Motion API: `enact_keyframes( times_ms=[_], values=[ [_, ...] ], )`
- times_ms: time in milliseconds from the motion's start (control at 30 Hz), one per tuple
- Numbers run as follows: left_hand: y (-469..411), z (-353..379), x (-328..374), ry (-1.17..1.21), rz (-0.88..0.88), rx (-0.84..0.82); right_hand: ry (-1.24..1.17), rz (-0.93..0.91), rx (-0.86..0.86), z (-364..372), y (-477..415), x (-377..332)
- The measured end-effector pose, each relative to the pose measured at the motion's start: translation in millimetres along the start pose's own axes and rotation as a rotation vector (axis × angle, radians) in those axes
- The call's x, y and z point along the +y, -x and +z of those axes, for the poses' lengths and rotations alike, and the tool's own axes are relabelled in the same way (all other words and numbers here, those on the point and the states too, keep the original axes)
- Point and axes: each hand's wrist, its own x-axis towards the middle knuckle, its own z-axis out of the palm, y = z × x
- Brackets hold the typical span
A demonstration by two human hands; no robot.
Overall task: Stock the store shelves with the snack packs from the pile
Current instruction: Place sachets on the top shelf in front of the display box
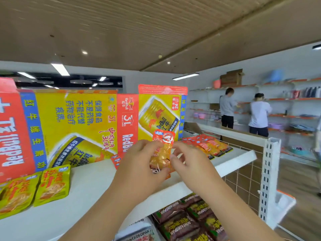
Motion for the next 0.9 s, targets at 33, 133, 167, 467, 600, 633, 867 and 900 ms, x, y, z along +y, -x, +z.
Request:
enact_keyframes(
  times_ms=[33,133,167,467,600,633,867,900],
  values=[
    [-2,7,3,0.032,0.016,-0.026,-0.009,0.023,0.005,-4,-2,5],
    [-10,30,15,0.056,0.088,-0.115,-0.064,0.058,0.041,-21,-8,25],
    [-12,36,19,0.054,0.109,-0.144,-0.065,0.067,0.043,-26,-11,31],
    [-73,113,63,-0.002,0.204,-0.202,0.000,0.146,0.082,-71,-51,133],
    [-95,135,55,-0.133,0.167,-0.196,0.100,0.197,0.048,-72,-63,161],
    [-96,140,47,-0.143,0.127,-0.172,0.129,0.227,0.021,-69,-65,167],
    [-92,148,18,-0.167,-0.110,-0.181,0.373,0.203,-0.043,-39,-66,189],
    [-92,147,18,-0.160,-0.140,-0.192,0.403,0.210,-0.054,-37,-66,189]
  ],
)
